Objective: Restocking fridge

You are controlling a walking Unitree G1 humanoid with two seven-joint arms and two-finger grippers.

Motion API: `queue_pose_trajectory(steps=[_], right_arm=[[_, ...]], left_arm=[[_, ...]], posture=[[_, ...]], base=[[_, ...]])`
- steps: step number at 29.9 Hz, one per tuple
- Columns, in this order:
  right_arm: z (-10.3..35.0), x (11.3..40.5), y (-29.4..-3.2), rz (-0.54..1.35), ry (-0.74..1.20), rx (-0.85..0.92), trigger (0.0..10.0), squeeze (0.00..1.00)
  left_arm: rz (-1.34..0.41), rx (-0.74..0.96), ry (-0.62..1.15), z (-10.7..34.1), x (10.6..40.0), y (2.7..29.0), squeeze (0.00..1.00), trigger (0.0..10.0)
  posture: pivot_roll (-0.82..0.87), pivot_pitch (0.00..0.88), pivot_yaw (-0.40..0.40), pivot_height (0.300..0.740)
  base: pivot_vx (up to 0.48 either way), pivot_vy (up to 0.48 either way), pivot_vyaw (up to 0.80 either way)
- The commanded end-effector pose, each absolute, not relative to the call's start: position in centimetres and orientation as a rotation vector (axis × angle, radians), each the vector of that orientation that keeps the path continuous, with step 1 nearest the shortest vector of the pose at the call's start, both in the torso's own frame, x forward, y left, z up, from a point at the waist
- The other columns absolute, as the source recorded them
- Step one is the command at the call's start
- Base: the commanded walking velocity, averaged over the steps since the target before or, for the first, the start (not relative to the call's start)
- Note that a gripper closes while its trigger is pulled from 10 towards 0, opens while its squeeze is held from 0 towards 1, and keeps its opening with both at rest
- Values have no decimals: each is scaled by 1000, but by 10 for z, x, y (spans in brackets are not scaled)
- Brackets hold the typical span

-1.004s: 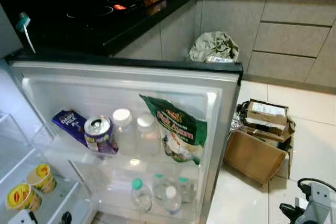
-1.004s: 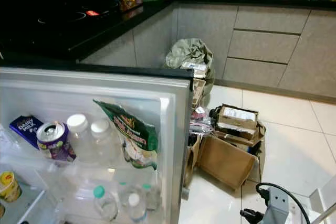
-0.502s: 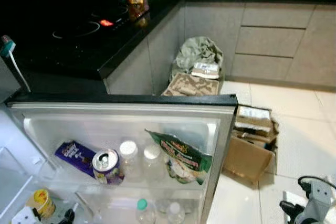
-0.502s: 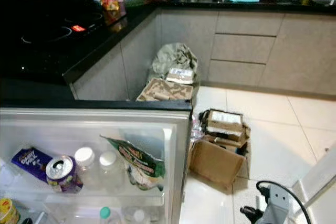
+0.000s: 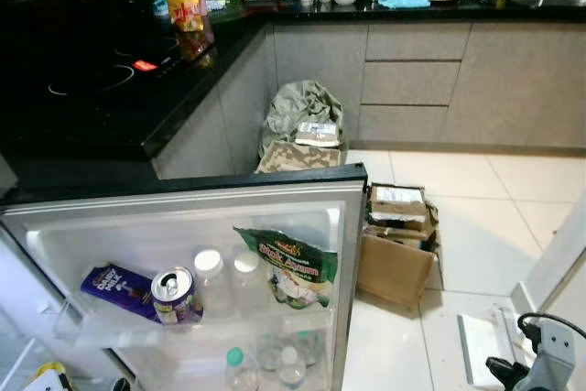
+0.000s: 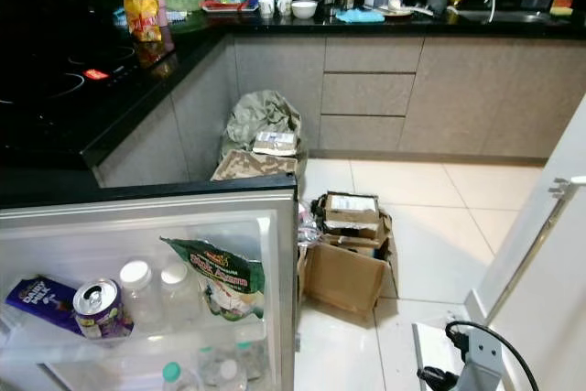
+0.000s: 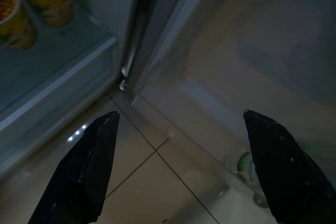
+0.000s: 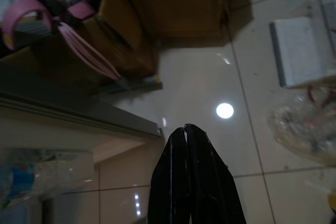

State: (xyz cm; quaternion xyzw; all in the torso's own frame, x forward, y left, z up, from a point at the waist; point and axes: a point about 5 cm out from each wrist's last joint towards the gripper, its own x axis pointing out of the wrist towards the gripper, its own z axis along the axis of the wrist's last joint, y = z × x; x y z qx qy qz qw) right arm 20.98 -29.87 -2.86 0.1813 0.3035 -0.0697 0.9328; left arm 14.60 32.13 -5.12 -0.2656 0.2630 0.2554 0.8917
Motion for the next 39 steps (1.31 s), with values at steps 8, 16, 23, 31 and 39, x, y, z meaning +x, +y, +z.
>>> queue_pose_trajectory(steps=[8, 16, 23, 31, 39], right_arm=[[-26, 214, -296, -97, 593, 381, 10000, 0], [-26, 214, -293, -70, 596, 389, 10000, 0], [-30, 212, -287, -40, 616, 392, 10000, 0], [-39, 203, -281, -25, 664, 395, 10000, 0], [-57, 185, -267, -48, 782, 362, 10000, 0]], left_arm=[[531, -558, 577, -57, 142, 315, 0, 10000], [535, -576, 612, -64, 134, 307, 0, 10000], [550, -598, 728, -82, 108, 288, 0, 10000], [568, -625, 810, -94, 88, 271, 0, 10000], [517, -621, 826, -96, 91, 260, 0, 10000]], posture=[[-97, 1, 24, 700], [-97, 0, 23, 725], [-98, 0, 24, 740], [-99, 0, 23, 740], [-100, 0, 18, 740]], base=[[0, 0, 0], [0, 0, 0], [0, 0, 0], [0, 0, 0], [0, 0, 0]])
